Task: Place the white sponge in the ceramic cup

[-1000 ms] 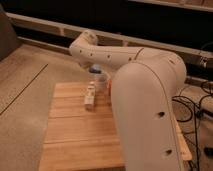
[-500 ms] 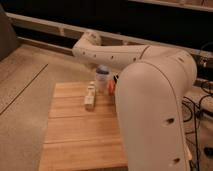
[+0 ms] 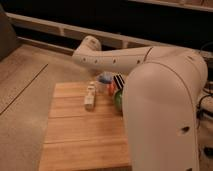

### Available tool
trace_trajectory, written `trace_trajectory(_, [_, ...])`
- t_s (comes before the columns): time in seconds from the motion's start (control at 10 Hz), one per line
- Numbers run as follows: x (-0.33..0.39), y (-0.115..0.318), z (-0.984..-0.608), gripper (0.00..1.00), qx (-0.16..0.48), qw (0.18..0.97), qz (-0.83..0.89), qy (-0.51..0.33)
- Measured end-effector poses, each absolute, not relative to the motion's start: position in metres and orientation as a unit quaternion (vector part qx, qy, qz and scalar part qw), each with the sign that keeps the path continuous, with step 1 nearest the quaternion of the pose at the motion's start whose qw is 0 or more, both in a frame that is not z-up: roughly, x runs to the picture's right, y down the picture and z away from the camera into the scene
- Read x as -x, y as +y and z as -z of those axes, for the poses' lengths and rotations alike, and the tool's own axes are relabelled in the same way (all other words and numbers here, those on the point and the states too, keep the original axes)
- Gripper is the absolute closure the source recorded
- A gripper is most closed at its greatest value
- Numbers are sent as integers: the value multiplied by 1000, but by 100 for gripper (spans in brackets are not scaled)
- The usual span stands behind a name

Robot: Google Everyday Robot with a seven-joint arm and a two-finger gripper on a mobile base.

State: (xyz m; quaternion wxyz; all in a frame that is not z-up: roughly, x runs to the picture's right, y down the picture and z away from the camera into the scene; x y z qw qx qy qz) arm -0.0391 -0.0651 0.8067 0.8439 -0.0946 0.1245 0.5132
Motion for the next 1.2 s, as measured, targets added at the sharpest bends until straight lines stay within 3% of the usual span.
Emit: trace_trajectory(1.2, [65,-60,-841,100,152,852,-492,90])
